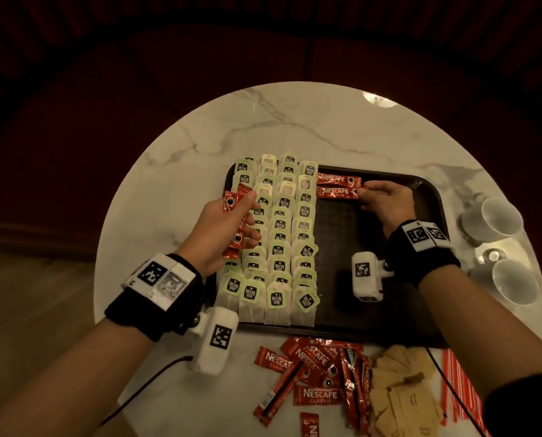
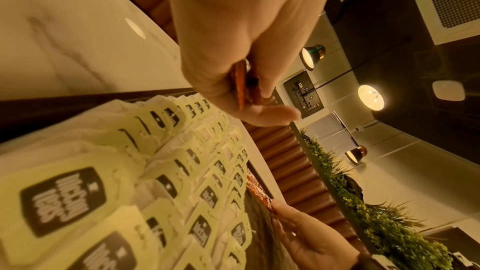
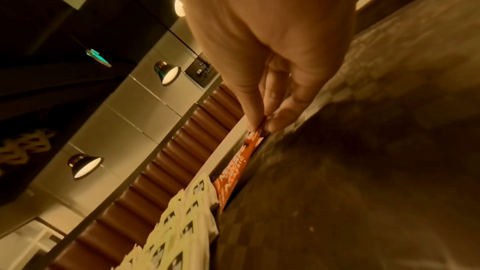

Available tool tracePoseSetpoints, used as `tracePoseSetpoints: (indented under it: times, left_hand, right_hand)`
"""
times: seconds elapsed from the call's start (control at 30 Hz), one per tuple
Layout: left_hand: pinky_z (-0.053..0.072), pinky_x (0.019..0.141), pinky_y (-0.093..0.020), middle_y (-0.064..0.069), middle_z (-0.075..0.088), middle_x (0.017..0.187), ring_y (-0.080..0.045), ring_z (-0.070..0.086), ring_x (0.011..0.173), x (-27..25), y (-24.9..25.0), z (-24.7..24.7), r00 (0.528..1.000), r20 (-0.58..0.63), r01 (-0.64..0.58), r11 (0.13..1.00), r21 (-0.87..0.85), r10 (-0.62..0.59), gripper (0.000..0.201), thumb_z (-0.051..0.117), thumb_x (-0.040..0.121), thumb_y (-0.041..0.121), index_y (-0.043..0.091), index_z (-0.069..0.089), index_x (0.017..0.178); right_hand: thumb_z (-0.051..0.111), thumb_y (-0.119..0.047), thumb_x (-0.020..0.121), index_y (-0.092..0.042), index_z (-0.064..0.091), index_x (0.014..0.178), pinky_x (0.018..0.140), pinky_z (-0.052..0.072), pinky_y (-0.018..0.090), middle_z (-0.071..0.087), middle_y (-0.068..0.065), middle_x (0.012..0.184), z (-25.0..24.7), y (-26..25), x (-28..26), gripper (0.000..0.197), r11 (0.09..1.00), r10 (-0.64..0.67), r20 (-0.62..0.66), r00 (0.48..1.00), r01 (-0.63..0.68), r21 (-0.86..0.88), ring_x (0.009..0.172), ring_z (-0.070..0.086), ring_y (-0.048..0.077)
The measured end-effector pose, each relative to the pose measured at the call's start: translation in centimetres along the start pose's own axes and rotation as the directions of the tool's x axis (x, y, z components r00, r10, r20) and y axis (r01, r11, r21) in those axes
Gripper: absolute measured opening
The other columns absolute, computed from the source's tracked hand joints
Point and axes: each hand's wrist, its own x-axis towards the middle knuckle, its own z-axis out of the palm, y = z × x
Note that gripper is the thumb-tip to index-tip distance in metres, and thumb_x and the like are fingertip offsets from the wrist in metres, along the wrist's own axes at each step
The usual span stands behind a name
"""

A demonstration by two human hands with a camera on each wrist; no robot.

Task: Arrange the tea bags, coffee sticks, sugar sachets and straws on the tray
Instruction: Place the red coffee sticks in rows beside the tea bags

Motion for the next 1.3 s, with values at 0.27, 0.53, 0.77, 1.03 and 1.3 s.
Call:
tracePoseSetpoints:
  times: [0.27, 0.53, 0.77, 1.03, 1.3]
  left_hand:
    - [0.049, 0.046, -0.023, -0.005, 0.054, 0.073, -0.013, 0.059, 0.051, -0.1, -0.2, -0.1, 1.0, -0.008, -0.01, 1.0, 0.024, 0.011, 0.026, 0.056, 0.096, 0.033, 0.007, 0.063, 0.095]
    - [0.05, 0.046, -0.023, -0.005, 0.054, 0.073, -0.012, 0.059, 0.05, -0.1, -0.3, 0.1, 1.0, -0.001, -0.013, 0.999, 0.041, 0.013, 0.026, 0.057, 0.096, 0.033, 0.007, 0.063, 0.094]
    - [0.05, 0.047, -0.023, -0.004, 0.054, 0.07, -0.012, 0.059, 0.051, -0.2, -0.3, 0.5, 1.0, 0.004, -0.003, 1.0, 0.029, 0.002, 0.028, 0.057, 0.096, 0.034, 0.007, 0.063, 0.095]
    - [0.059, 0.069, -0.031, -0.011, 0.065, 0.083, -0.02, 0.07, 0.071, -0.5, 0.2, 1.9, 0.992, 0.119, 0.053, 0.979, -0.196, -0.029, 0.023, 0.042, 0.102, 0.013, 0.0, 0.058, 0.112]
    - [0.057, 0.079, -0.03, -0.003, 0.068, 0.121, -0.013, 0.067, 0.107, -0.9, 0.3, 3.6, 0.977, 0.212, 0.023, 0.969, -0.247, 0.031, 0.026, 0.041, 0.103, 0.017, 0.013, 0.058, 0.122]
  right_hand:
    - [0.08, -0.017, 0.08, -0.011, 0.073, 0.102, 0.086, 0.058, 0.035, 0.073, 0.006, 0.102, 0.7, -0.1, 0.4, 0.023, 0.979, -0.05, -0.069, 0.996, 0.035, -0.203, 0.089, 0.069, 0.016]
    - [0.079, -0.015, 0.081, -0.009, 0.071, 0.099, 0.084, 0.059, 0.034, 0.073, 0.008, 0.098, 0.8, -0.4, 0.5, 0.02, 0.981, -0.03, -0.099, 0.995, 0.011, -0.192, 0.07, 0.068, 0.01]
    - [0.083, -0.019, 0.077, -0.012, 0.07, 0.098, 0.087, 0.059, 0.038, 0.074, 0.006, 0.096, 0.5, -0.4, 0.7, 0.026, 0.99, 0.01, -0.092, 0.996, -0.022, -0.14, 0.076, 0.073, 0.015]
    - [0.064, -0.027, 0.094, -0.012, 0.066, 0.105, 0.087, 0.058, 0.043, 0.07, 0.004, 0.089, 0.1, -2.9, -4.3, 0.018, 0.991, -0.127, 0.053, 0.99, 0.129, -0.031, 0.079, 0.069, 0.016]
    - [0.06, -0.038, 0.091, -0.024, 0.069, 0.101, 0.08, 0.051, 0.02, 0.072, -0.013, 0.095, 1.7, -5.2, -12.6, 0.02, 0.973, -0.166, 0.628, 0.76, 0.229, -0.02, 0.09, 0.067, 0.001]
